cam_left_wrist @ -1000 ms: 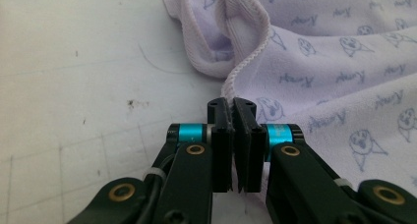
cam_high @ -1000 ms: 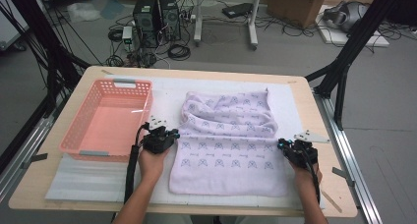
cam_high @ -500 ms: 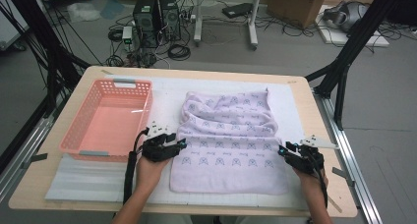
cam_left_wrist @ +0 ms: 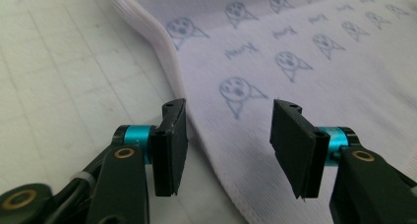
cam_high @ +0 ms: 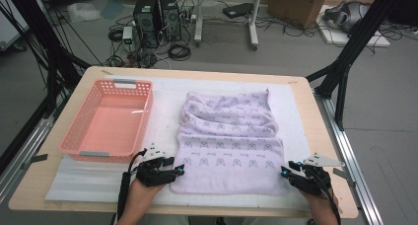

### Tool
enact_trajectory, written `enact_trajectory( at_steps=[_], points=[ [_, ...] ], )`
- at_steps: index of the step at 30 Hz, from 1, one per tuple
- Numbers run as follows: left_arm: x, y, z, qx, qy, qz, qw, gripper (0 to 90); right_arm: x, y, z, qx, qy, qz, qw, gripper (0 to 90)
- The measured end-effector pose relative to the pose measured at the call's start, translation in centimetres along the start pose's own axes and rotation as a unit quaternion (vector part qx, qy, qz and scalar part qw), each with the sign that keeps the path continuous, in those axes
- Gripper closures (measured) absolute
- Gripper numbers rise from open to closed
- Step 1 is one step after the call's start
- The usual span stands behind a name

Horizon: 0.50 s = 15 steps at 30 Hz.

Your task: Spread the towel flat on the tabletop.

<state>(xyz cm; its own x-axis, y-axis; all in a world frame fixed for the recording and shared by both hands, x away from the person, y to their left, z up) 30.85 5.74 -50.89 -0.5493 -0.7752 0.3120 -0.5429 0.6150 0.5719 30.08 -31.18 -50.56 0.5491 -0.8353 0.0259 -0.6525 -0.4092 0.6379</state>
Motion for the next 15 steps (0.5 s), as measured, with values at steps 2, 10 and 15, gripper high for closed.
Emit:
enact_trajectory(
  at_steps=[2, 10, 15],
  points=[
    [0.4, 0.4, 0.4, -0.006, -0.001, 0.005, 1.0, 47.4, -0.2, 0.2, 0.1, 0.001, -0.005, -0.002, 1.0, 58.6],
    [1.9, 1.2, 2.1, 0.005, -0.034, -0.016, 0.9993, 58.2, -1.2, 0.6, 1.6, -0.017, 0.007, 0.0, 0.9998, 60.8],
    [2.0, 1.9, 2.7, 0.0, -0.035, -0.023, 0.9991, 86.8, -1.8, 1.3, 2.1, -0.021, 0.007, -0.011, 0.9997, 86.6]
  ],
)
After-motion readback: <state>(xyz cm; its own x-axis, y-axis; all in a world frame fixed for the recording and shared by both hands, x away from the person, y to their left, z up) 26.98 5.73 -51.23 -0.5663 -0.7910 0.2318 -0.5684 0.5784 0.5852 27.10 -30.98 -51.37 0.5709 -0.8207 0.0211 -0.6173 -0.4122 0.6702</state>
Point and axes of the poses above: each handheld gripper's, and its own axes: y roughly backward along the jaws, z roughly out of its underside, x roughly to its right, the point moved 10 cm from there along -y, roughly forward along the jaws, and after that the axes turned 6 degrees about y, right-handed, at the moved point
